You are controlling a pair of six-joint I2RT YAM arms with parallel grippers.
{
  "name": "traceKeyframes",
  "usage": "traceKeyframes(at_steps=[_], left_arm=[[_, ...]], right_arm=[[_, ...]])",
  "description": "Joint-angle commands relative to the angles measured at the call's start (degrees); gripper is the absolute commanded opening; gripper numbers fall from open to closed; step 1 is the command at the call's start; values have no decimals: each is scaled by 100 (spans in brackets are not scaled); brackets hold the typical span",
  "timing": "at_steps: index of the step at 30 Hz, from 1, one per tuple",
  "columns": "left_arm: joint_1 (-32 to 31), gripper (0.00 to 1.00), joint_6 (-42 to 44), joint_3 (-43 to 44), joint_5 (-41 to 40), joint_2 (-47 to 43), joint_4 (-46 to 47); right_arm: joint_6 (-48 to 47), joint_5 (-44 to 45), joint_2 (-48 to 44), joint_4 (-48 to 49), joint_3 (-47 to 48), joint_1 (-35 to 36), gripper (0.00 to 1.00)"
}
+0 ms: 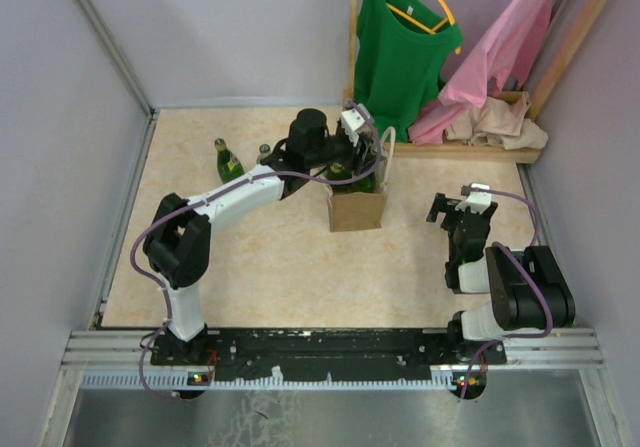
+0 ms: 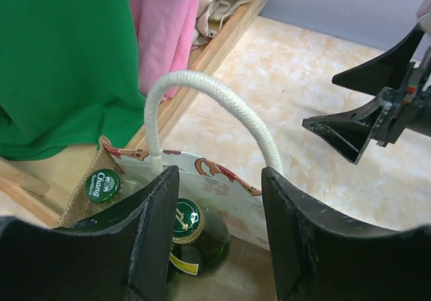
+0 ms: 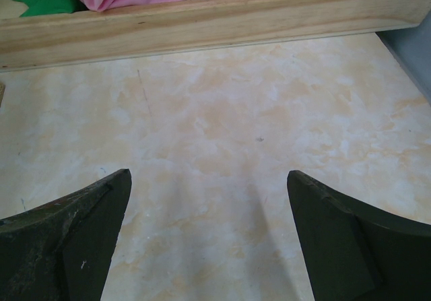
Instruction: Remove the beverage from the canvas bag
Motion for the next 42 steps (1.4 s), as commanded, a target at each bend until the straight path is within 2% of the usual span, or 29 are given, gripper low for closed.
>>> traceKeyframes(at_steps=[1,12,30,38,40,42], left_arm=[[-30,58,154,272,-181,279,-17],[-21,58,168,189,-657,646,321],[54,57,5,-237,-771,777,757],[93,48,-119,-272,-744,955,909],[93,43,-125,-284,-760,972,934],[93,32,-139,-285,-756,984,940]], right_arm=[[-92,40,34,317,196,52,99],[-96,38,32,309,197,49,99],[-96,34,31,313,197,54,99],[-94,37,31,316,192,52,99],[-92,38,31,317,194,53,99],[-92,34,31,315,194,54,99]])
